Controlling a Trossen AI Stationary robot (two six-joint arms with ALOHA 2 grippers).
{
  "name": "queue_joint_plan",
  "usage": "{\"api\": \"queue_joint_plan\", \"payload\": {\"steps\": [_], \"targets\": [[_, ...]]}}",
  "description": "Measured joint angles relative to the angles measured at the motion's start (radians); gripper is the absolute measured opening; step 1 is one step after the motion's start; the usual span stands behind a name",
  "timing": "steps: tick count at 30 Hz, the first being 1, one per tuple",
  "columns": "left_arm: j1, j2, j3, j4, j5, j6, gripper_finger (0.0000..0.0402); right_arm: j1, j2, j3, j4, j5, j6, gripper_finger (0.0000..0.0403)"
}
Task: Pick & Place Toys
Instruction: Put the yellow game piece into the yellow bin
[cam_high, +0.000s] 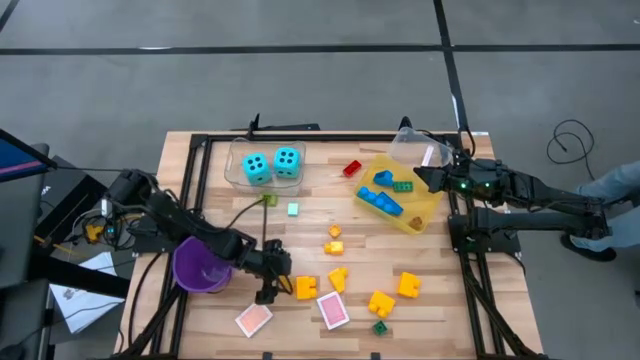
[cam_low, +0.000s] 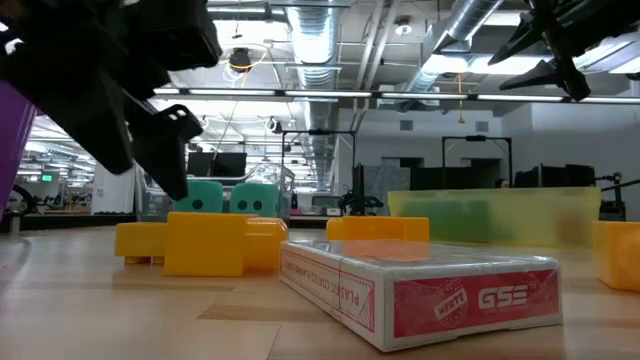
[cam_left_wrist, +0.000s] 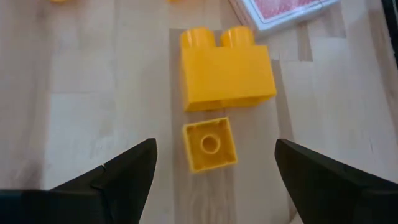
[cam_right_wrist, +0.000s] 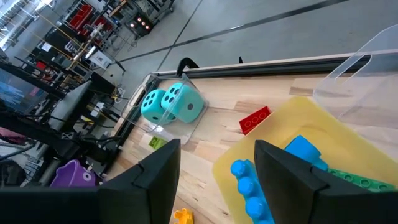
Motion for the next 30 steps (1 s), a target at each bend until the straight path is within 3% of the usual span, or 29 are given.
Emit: {"api": "queue_joint_plan", "payload": {"steps": [7, 20, 25, 30], "targets": [[0.0, 0.107, 0.071, -0.015, -0.037, -0.005, 0.0323, 0.0, 0.0, 0.0, -0.004, 0.0, 0.008, 0.0197], [0.0, 0.108, 0.066, -0.052, -0.052, -0.032, 0.0303, 0.0, 0.0, 0.0, -0.012, 0.0, 0.008, 0.0197], [0.0, 0.128, 0.065, -0.052, 0.0, 0.037, 0.0288, 0.0, 0.0, 0.0, -0.016, 0.0, 0.003, 0.0197], [0.0, 0.158, 0.065, -0.051, -0.03, 0.077, 0.0286, 0.0, 0.0, 0.0, -0.016, 0.0, 0.0, 0.0197]]}}
